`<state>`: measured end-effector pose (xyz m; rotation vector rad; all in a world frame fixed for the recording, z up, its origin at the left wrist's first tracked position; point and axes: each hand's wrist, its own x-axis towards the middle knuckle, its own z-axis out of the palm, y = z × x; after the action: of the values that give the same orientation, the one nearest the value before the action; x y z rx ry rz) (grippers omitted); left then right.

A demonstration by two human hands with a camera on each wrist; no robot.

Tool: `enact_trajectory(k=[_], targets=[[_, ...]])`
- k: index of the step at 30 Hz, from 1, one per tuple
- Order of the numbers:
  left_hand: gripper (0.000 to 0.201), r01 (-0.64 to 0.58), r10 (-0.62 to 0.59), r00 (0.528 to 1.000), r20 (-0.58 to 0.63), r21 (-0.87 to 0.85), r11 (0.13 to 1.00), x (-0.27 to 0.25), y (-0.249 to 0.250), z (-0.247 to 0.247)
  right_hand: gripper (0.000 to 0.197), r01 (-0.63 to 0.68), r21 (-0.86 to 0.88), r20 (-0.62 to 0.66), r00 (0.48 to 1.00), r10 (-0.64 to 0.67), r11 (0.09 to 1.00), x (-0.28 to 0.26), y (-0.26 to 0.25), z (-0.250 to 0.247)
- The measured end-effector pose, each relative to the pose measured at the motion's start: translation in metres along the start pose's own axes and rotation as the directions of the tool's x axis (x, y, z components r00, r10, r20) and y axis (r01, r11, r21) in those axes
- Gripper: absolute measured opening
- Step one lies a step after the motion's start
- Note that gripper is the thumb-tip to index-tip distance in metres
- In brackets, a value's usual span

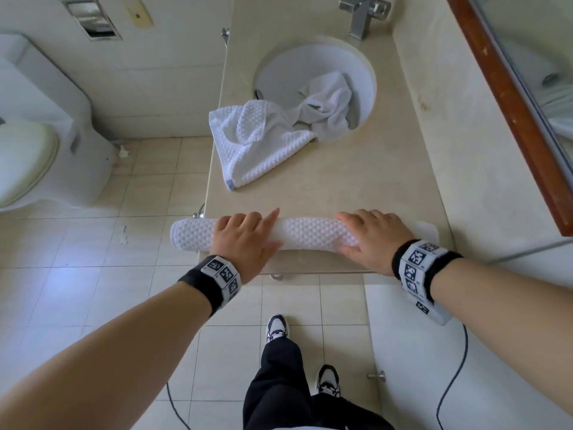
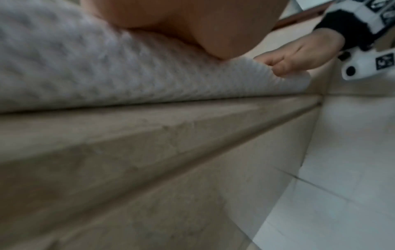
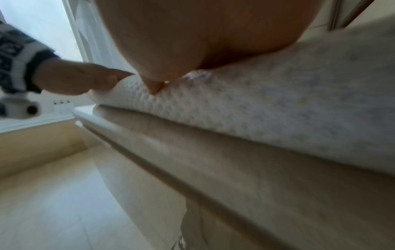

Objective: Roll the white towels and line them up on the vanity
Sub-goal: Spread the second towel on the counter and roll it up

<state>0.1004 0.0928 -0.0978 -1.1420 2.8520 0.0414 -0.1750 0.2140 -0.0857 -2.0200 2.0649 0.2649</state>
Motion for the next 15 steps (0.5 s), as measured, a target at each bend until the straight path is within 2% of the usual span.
enact_trajectory(k=[3, 8, 11, 15], targets=[[0.089, -0.026, 0.023, 0.996, 0.086, 0.037, 0.999, 0.009, -0.010, 0.000, 0.083, -0.013, -0.017, 0.041, 0.999, 0.014, 1.000, 0.000, 0.005, 0.003], [0.101, -0.011, 0.008, 0.970, 0.245, 0.014, 1.000, 0.032, -0.025, -0.006, 0.102, -0.127, 0.142, 0.142, 0.984, 0.106, 0.982, 0.014, 0.020, -0.005], [0.106, -0.008, 0.004, 0.962, 0.272, 0.014, 1.000, 0.034, -0.029, -0.008, 0.104, -0.139, 0.165, 0.181, 0.978, 0.108, 0.977, 0.017, 0.022, -0.006], [0.104, -0.005, -0.001, 0.962, 0.274, 0.023, 1.000, 0.027, -0.039, -0.007, 0.099, -0.110, 0.181, 0.170, 0.982, 0.079, 0.977, 0.023, 0.014, -0.006]])
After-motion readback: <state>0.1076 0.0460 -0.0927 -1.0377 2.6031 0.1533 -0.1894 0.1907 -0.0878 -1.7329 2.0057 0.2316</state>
